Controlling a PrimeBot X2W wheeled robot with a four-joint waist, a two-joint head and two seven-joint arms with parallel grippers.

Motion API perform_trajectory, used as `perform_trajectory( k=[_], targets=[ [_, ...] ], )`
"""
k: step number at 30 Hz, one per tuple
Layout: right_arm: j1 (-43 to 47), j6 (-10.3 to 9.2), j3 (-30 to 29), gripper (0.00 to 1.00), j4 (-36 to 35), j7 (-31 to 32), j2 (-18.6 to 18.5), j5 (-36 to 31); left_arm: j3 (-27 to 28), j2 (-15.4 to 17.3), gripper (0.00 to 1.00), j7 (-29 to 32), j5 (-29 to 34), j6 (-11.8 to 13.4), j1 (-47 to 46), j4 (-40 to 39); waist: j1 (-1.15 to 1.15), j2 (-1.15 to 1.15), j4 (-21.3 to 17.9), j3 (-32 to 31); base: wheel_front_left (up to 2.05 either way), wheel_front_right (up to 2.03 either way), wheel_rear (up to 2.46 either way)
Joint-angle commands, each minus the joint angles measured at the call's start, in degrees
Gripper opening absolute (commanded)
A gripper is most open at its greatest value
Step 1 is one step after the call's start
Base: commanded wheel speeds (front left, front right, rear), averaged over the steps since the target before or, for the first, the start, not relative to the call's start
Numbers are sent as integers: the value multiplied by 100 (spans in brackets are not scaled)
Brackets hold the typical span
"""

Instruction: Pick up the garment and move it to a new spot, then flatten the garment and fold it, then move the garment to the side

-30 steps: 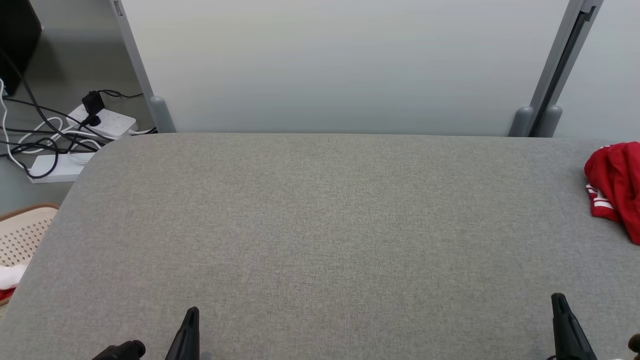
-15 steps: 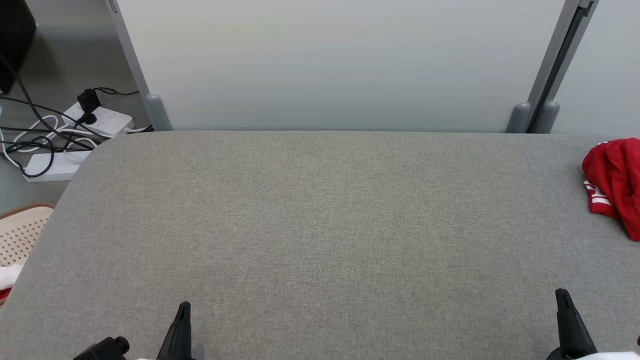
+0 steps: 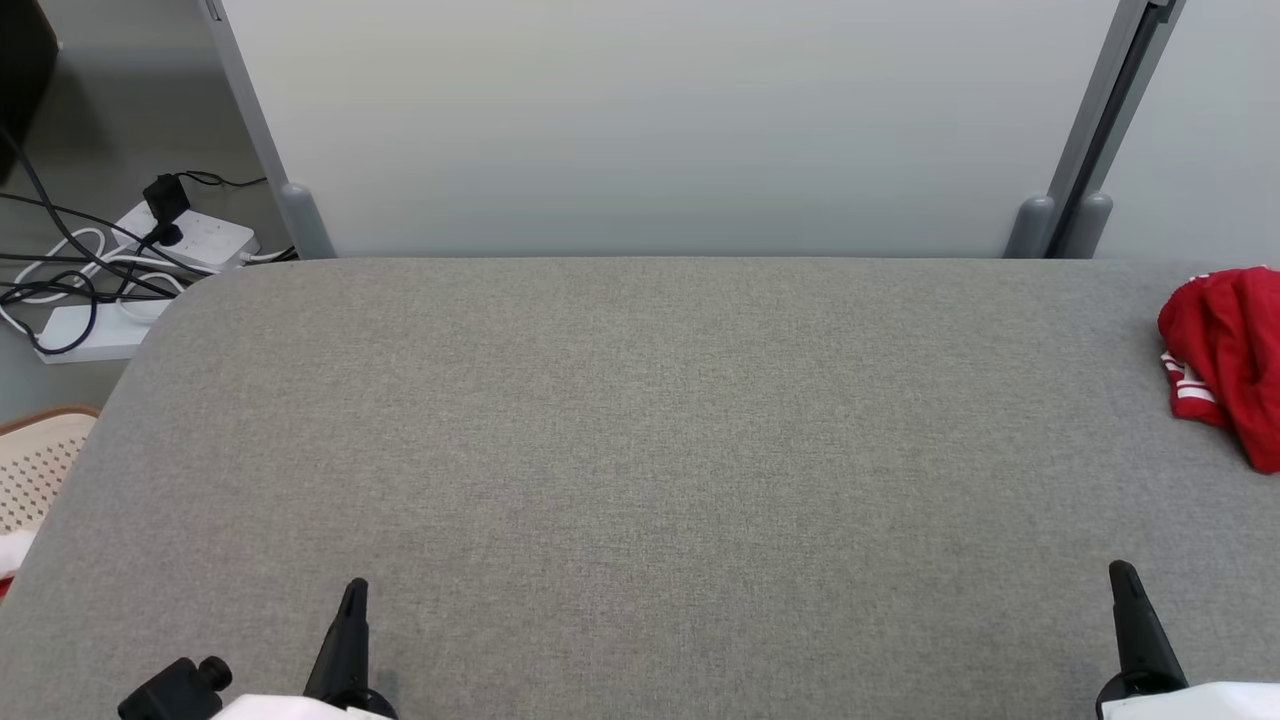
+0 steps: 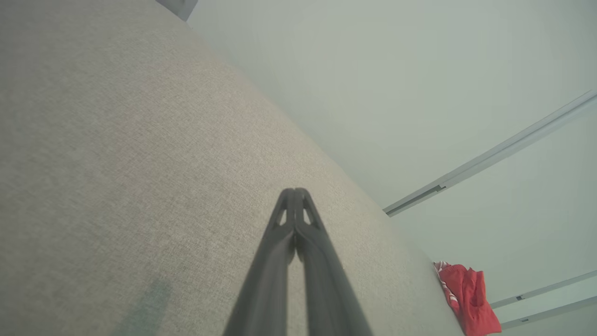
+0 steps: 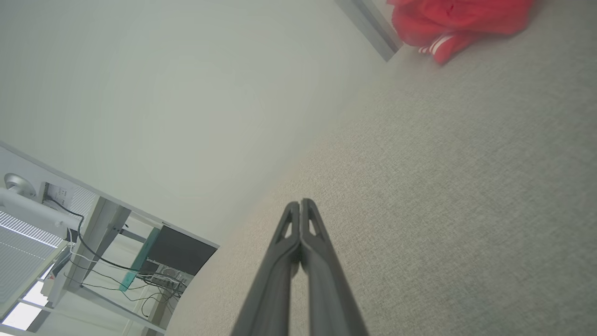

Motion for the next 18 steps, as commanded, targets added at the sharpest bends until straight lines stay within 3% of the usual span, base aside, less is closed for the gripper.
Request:
perform_trajectory(
  k=[1, 18],
  targets=[
    [-269, 14, 38, 0, -98, 66, -82, 172, 152, 49, 0, 29, -203, -61, -330, -116, 0, 0, -6, 5, 0, 0, 0],
    [-509, 17, -12, 0, 41, 348, -89, 1245, 357, 52, 0, 310, -1332, -179, -533, -76, 0, 0, -78, 65, 0, 0, 0]
  ],
)
